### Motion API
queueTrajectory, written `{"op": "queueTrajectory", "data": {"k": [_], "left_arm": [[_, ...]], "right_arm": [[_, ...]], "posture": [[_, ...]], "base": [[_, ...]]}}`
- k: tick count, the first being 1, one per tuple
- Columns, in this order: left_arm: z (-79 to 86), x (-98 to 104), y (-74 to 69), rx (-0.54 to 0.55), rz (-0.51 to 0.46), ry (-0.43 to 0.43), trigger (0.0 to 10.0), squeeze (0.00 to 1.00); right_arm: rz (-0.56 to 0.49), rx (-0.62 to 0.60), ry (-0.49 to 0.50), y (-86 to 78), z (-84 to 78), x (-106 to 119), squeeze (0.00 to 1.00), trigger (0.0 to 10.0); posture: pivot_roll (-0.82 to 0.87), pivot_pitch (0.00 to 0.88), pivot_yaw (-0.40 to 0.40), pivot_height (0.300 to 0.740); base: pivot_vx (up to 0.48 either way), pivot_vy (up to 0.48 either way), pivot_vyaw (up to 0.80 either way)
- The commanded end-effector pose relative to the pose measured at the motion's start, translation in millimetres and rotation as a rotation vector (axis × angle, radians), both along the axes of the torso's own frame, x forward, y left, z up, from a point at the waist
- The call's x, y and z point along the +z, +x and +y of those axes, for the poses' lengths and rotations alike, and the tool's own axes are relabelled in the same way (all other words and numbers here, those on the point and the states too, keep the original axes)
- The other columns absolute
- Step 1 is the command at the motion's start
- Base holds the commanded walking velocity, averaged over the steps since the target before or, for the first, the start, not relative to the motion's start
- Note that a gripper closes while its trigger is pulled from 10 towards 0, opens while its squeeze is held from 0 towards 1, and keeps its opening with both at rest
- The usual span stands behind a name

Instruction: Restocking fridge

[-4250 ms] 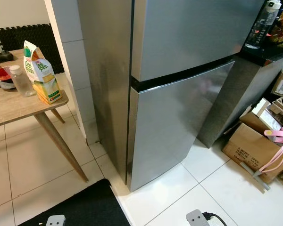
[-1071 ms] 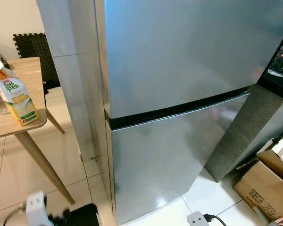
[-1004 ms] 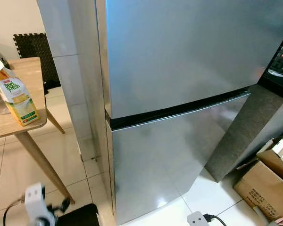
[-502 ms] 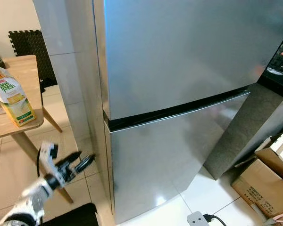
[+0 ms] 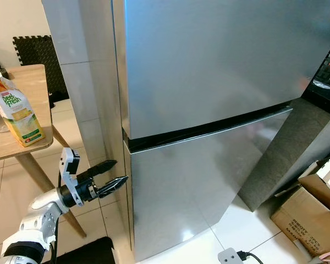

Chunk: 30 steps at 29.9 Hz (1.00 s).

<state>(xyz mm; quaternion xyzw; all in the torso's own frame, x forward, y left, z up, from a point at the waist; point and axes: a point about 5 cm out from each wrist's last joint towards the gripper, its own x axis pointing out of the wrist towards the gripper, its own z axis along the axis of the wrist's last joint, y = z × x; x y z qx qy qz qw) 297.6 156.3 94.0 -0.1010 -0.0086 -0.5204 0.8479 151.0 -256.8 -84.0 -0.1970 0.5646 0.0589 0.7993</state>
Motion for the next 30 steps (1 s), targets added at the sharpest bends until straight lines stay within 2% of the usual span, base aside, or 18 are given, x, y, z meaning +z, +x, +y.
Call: {"op": "queueTrajectory", "data": {"k": [1, 6, 11, 15, 18, 23, 26, 30], "left_arm": [[-13.0, 11.2, 4.7, -0.054, -0.056, 0.022, 10.0, 0.00], [-29.4, 14.5, 5.7, -0.114, -0.069, 0.045, 10.0, 0.00], [-39.1, 16.2, 8.3, -0.110, -0.082, 0.062, 10.0, 0.00], [-40.0, 17.1, 20.0, 0.016, -0.110, 0.120, 10.0, 0.00], [-35.5, 21.5, 27.2, 0.099, -0.121, 0.111, 10.0, 0.00], [-30.9, 25.6, 32.1, 0.151, -0.129, 0.095, 10.0, 0.00], [-32.8, 24.5, 31.0, 0.131, -0.118, 0.083, 10.0, 0.00], [-44.1, 20.4, 22.3, 0.004, -0.098, 0.054, 10.0, 0.00]], "right_arm": [[0.002, -0.015, 0.006, -2.1, -0.9, -0.5, 0.00, 10.0], [0.001, -0.020, 0.006, -2.4, -1.3, -0.5, 0.00, 10.0], [0.002, -0.022, 0.005, -2.6, -1.5, -0.5, 0.00, 10.0], [0.002, -0.019, 0.003, -2.6, -1.6, -0.5, 0.00, 10.0], [0.002, -0.021, 0.004, -2.6, -1.6, -0.5, 0.00, 10.0], [0.002, -0.022, 0.003, -2.6, -1.7, -0.5, 0.00, 10.0], [0.002, -0.023, 0.003, -2.7, -1.8, -0.5, 0.00, 10.0], [0.001, -0.027, 0.004, -2.9, -1.9, -0.5, 0.00, 10.0]], "posture": [[-0.06, 0.000, -0.051, 0.740], [-0.06, 0.000, -0.047, 0.740], [-0.07, 0.000, -0.050, 0.740], [-0.07, 0.000, -0.051, 0.740], [-0.07, 0.000, -0.052, 0.740], [-0.07, 0.000, -0.053, 0.740], [-0.07, 0.000, -0.053, 0.740], [-0.07, 0.000, -0.053, 0.740]], "base": [[0.000, 0.000, 0.00], [0.000, 0.000, 0.00], [0.000, 0.000, 0.00], [0.000, 0.000, 0.00], [0.000, 0.000, 0.00], [0.000, 0.000, 0.00], [0.000, 0.000, 0.00], [0.000, 0.000, 0.00]]}}
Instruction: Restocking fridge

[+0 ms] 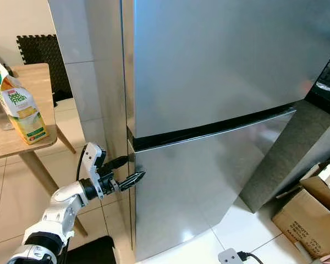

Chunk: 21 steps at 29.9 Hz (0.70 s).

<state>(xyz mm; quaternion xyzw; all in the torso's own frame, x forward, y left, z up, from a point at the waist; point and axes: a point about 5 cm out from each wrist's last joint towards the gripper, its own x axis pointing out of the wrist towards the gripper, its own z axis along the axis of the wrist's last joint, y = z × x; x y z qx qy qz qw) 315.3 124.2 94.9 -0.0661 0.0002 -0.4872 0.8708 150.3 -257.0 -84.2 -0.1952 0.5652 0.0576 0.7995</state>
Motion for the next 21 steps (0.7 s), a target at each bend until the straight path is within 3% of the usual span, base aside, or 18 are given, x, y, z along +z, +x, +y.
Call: {"op": "queueTrajectory", "data": {"k": [1, 4, 6, 11, 21], "left_arm": [[-12.0, 19.5, 4.6, -0.078, -0.081, -0.015, 10.0, 0.00], [-21.2, 21.8, -7.1, -0.228, -0.069, -0.056, 10.0, 0.00], [-21.2, 21.8, -7.1, -0.228, -0.069, -0.056, 10.0, 0.00], [-40.8, 23.1, -27.8, -0.420, -0.051, -0.099, 10.0, 0.00], [-50.1, 14.4, -42.0, -0.476, -0.007, -0.144, 10.0, 0.00]], "right_arm": [[0.000, -0.023, 0.003, -2.2, -1.7, -0.4, 0.00, 10.0], [0.000, -0.026, 0.003, -2.3, -1.5, -0.4, 0.00, 10.0], [0.000, -0.026, 0.003, -2.3, -1.5, -0.4, 0.00, 10.0], [-0.004, -0.033, 0.005, -1.7, -1.3, -0.3, 0.00, 10.0], [-0.006, -0.038, 0.006, -1.8, -1.7, -0.2, 0.00, 10.0]], "posture": [[-0.07, 0.000, -0.053, 0.740], [-0.07, 0.000, -0.053, 0.740], [-0.07, 0.000, -0.053, 0.740], [-0.07, 0.000, -0.050, 0.740], [-0.07, 0.000, -0.050, 0.740]], "base": [[0.000, 0.000, 0.00], [0.000, 0.000, 0.00], [0.000, 0.000, 0.00], [0.000, 0.000, 0.00], [0.000, 0.000, 0.00]]}}
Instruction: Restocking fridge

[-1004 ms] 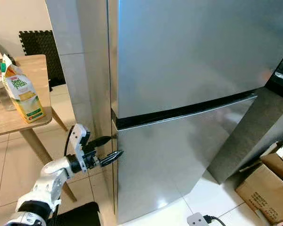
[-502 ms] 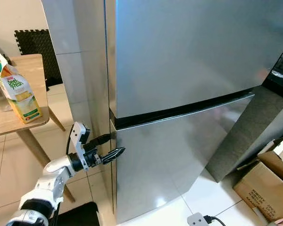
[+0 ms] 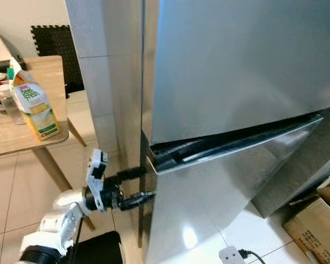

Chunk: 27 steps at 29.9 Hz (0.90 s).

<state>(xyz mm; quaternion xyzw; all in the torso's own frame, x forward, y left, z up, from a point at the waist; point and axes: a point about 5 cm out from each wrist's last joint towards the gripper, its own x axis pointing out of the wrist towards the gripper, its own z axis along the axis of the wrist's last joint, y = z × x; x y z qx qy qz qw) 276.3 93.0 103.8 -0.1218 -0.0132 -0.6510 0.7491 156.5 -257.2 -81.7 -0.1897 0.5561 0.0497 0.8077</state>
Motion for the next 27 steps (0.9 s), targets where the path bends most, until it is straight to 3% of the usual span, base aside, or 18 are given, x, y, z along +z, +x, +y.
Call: {"op": "queueTrajectory", "data": {"k": [1, 7, 9, 12, 14, 15, 18, 21, 23, 24, 26, 27], "left_arm": [[-18.1, 4.5, -5.1, -0.074, -0.010, -0.019, 10.0, 0.00], [-4.1, -6.9, -9.3, -0.043, 0.052, 0.008, 10.0, 0.00], [14.6, -27.3, -10.1, 0.042, 0.141, 0.056, 10.0, 0.00], [23.4, -36.8, -11.7, 0.079, 0.186, 0.074, 10.0, 0.00], [46.6, -70.9, -22.1, 0.190, 0.337, 0.142, 10.0, 0.00], [46.6, -70.9, -22.1, 0.190, 0.337, 0.142, 10.0, 0.00], [70.9, -110.1, -45.7, 0.354, 0.553, 0.183, 10.0, 0.00], [79.9, -123.3, -54.6, 0.452, 0.623, 0.210, 10.0, 0.00], [96.0, -139.4, -62.8, 0.675, 0.714, 0.251, 10.0, 0.00], [96.0, -139.4, -62.8, 0.675, 0.714, 0.251, 10.0, 0.00], [116.5, -158.4, -78.5, 0.967, 0.841, 0.312, 10.0, 0.00], [116.5, -158.4, -78.5, 0.967, 0.841, 0.312, 10.0, 0.00]], "right_arm": [[0.021, -0.022, 0.002, -8.2, -1.6, -2.8, 0.00, 10.0], [0.026, -0.022, -0.001, -9.8, -2.2, -3.3, 0.00, 10.0], [0.039, -0.013, -0.010, -11.9, -2.6, -4.0, 0.00, 10.0], [0.045, -0.007, -0.016, -12.9, -2.8, -4.3, 0.00, 10.0], [0.060, 0.003, -0.022, -16.2, -2.4, -5.7, 0.00, 10.0], [0.060, 0.003, -0.022, -16.2, -2.4, -5.7, 0.00, 10.0], [0.070, 0.006, -0.058, -19.2, -4.6, -6.3, 0.00, 10.0], [0.070, -0.002, -0.076, -20.4, -6.6, -6.2, 0.00, 10.0], [0.065, -0.024, -0.100, -21.4, -11.2, -5.1, 0.00, 10.0], [0.065, -0.024, -0.100, -21.4, -11.2, -5.1, 0.00, 10.0], [0.062, -0.066, -0.130, -24.5, -20.0, -3.2, 0.00, 10.0], [0.062, -0.066, -0.130, -24.5, -20.0, -3.2, 0.00, 10.0]], "posture": [[-0.07, 0.000, -0.050, 0.740], [-0.07, 0.000, -0.052, 0.740], [-0.07, 0.000, -0.051, 0.740], [-0.07, 0.000, -0.051, 0.740], [-0.06, 0.000, -0.049, 0.740], [-0.06, 0.000, -0.049, 0.740], [-0.06, 0.000, -0.048, 0.740], [-0.06, 0.000, -0.048, 0.740], [-0.06, 0.000, -0.049, 0.740], [-0.06, 0.000, -0.049, 0.740], [-0.06, 0.000, -0.051, 0.740], [-0.06, 0.000, -0.051, 0.740]], "base": [[0.000, 0.000, 0.00], [0.000, 0.000, 0.00], [0.000, 0.000, 0.00], [0.000, 0.000, 0.00], [0.000, 0.000, 0.00], [0.000, 0.000, 0.00], [0.000, 0.000, 0.00], [0.000, 0.000, 0.00], [0.000, 0.000, 0.00], [0.000, 0.000, 0.00], [0.000, 0.000, 0.00], [0.000, 0.000, 0.00]]}}
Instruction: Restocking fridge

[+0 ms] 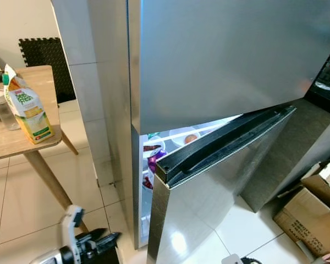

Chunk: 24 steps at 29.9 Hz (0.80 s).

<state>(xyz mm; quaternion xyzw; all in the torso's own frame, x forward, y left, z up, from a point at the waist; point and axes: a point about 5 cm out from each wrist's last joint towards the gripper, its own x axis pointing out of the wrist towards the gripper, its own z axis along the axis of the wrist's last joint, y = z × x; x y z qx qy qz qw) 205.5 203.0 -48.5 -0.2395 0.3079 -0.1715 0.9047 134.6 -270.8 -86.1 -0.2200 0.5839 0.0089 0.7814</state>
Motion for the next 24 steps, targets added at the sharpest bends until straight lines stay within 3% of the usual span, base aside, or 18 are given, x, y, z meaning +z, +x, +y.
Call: {"op": "queueTrajectory", "data": {"k": [1, 6, 12, 24], "left_arm": [[9.0, -9.6, -11.5, 0.098, 0.069, 0.061, 10.0, 0.00], [11.5, -15.8, -19.3, 0.153, 0.115, 0.088, 10.0, 0.00], [13.2, -39.6, -56.5, 0.331, 0.312, 0.171, 10.0, 0.00], [9.6, -39.0, -50.4, 0.382, 0.303, 0.191, 10.0, 0.00]], "right_arm": [[0.005, -0.035, -0.030, -3.7, -8.5, 1.7, 0.00, 10.0], [0.016, -0.062, -0.039, -9.4, -12.6, 1.3, 0.00, 10.0], [0.047, -0.089, -0.053, -20.9, -18.1, -0.1, 0.00, 10.0], [0.053, -0.096, -0.047, -24.1, -17.7, -1.2, 0.00, 10.0]], "posture": [[-0.06, 0.000, -0.051, 0.740], [-0.06, 0.000, -0.050, 0.740], [-0.07, 0.000, -0.051, 0.740], [-0.07, 0.000, -0.056, 0.740]], "base": [[0.000, 0.000, 0.00], [0.000, 0.000, 0.00], [0.000, 0.000, -0.67], [0.000, 0.000, -0.80]]}}
